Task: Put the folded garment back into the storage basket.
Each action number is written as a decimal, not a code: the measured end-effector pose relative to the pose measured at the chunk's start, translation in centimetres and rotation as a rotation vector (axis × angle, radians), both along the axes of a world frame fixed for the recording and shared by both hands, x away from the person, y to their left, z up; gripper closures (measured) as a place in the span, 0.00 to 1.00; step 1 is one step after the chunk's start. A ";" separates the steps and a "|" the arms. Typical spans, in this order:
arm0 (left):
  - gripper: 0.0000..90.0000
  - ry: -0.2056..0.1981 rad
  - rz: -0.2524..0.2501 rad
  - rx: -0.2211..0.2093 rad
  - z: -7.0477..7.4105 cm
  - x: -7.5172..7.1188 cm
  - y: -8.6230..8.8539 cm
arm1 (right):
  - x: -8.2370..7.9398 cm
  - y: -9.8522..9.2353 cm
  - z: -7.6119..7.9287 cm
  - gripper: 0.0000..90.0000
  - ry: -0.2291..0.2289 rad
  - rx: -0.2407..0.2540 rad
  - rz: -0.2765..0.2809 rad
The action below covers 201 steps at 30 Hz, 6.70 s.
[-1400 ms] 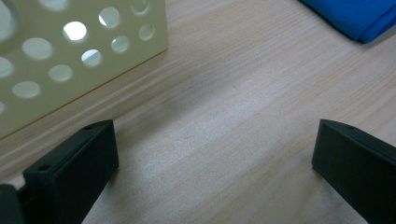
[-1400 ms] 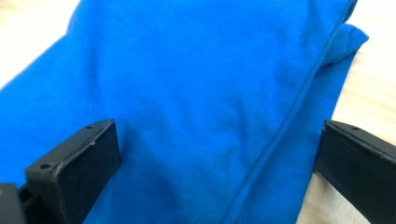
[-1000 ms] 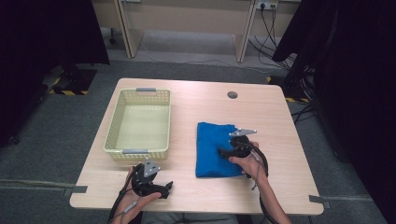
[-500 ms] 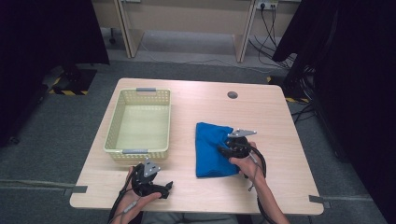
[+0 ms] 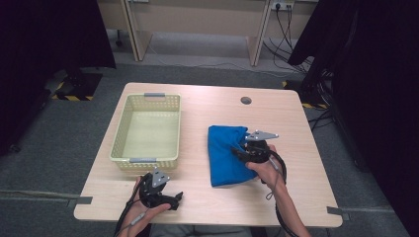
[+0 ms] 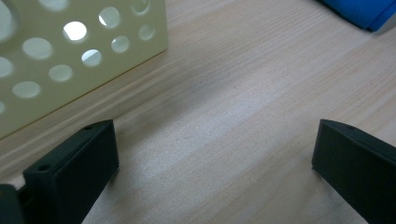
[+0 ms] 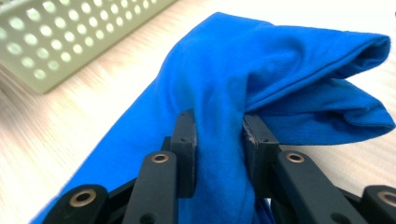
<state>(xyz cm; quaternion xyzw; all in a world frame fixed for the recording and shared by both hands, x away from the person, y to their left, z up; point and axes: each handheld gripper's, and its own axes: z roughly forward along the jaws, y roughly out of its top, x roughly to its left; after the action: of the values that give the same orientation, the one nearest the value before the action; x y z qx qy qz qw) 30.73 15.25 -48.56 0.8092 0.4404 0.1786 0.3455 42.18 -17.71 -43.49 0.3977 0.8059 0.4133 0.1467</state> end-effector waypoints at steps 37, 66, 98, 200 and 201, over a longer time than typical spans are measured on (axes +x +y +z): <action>0.00 0.000 0.000 0.000 0.0 0.0 0.0 | 0.6 1.5 4.4 0.78 -0.079 0.027 0.029; 0.00 0.004 0.027 0.001 0.0 0.2 1.9 | 1.5 5.0 9.1 0.78 -0.127 0.030 0.070; 0.00 0.003 0.030 0.001 0.0 0.5 1.9 | 2.8 13.7 13.0 0.78 -0.138 0.011 0.153; 0.00 0.003 0.030 0.002 0.0 0.5 1.9 | 6.0 17.4 7.3 0.45 0.059 -0.020 0.079; 0.00 0.003 0.030 0.002 0.0 0.5 1.9 | 6.0 17.0 7.1 0.45 0.065 -0.022 0.074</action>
<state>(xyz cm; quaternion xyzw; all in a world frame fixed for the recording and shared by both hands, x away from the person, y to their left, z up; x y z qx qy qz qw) 31.19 17.17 -48.56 0.8030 0.4529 0.1831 0.3414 48.13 -0.70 -36.35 0.3790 0.8290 0.3964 0.1096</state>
